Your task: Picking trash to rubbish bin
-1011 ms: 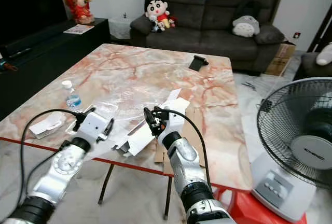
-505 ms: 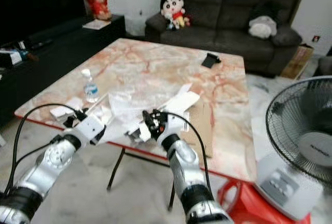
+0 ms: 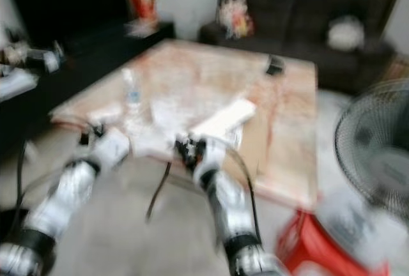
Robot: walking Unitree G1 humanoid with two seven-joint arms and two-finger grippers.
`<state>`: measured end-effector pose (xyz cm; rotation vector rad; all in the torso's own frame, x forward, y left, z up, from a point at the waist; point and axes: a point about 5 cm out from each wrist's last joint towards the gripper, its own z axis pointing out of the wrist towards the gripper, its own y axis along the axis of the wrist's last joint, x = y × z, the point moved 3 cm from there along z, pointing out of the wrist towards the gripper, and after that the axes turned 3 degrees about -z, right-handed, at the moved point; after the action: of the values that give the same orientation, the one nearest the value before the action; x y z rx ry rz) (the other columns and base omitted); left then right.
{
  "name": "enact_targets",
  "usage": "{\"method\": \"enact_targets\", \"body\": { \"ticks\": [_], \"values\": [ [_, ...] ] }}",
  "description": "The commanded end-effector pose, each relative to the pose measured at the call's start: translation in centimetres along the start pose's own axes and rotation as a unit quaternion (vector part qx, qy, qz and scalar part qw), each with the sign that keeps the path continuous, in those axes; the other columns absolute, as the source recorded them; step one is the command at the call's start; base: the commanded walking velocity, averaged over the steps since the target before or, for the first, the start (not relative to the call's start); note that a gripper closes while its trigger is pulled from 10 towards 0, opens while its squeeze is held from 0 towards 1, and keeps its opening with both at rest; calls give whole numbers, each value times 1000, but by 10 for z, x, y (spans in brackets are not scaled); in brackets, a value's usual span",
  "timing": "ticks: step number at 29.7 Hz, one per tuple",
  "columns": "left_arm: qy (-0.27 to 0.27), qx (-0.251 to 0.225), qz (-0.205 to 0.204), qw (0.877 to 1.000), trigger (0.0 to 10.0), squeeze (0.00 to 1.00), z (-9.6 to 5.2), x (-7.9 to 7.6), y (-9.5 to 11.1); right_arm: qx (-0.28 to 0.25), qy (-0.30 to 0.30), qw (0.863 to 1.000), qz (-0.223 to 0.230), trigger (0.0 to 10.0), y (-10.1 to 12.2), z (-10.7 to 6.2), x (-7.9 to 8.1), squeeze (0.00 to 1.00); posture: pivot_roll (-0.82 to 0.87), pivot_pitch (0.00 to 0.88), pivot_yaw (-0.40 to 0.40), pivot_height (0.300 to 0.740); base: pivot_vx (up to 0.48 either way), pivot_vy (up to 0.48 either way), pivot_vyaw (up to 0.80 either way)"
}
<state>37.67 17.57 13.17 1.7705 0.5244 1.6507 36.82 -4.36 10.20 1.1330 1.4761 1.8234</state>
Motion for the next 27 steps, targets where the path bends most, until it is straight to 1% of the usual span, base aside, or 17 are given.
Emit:
{"method": "enact_targets", "body": {
  "ticks": [1, 7, 14, 21, 27],
  "values": [
    [8, -15, 8, 1000, 10000, 0, 4, 3, 9, -12, 6, 1000, 0, 10000, 8, 5, 5, 0, -3, 25, -41, 740, 416, 0, 0],
    [14, -18, 10, 1000, 10000, 0, 5, 5, 11, -12, 6, 1000, 0, 10000, 8, 5, 5, 0, -4, 26, -40, 740, 412, 0, 0],
    [27, -23, 15, 999, 10000, 0, 4, 11, 13, -13, 7, 1000, 1, 10000, 8, 6, 6, 0, -4, 26, -40, 740, 414, 0, 0],
    [29, -26, 14, 999, 10000, 0, 2, 9, 13, -13, 8, 1000, 0, 10000, 8, 6, 7, 0, -1, 26, -40, 740, 412, 0, 0],
    [33, -28, 15, 999, 10000, 0, 1, 11, 14, -13, 9, 1000, -1, 10000, 8, 6, 6, 0, -4, 27, -40, 740, 413, 0, 0]
  ]
}}
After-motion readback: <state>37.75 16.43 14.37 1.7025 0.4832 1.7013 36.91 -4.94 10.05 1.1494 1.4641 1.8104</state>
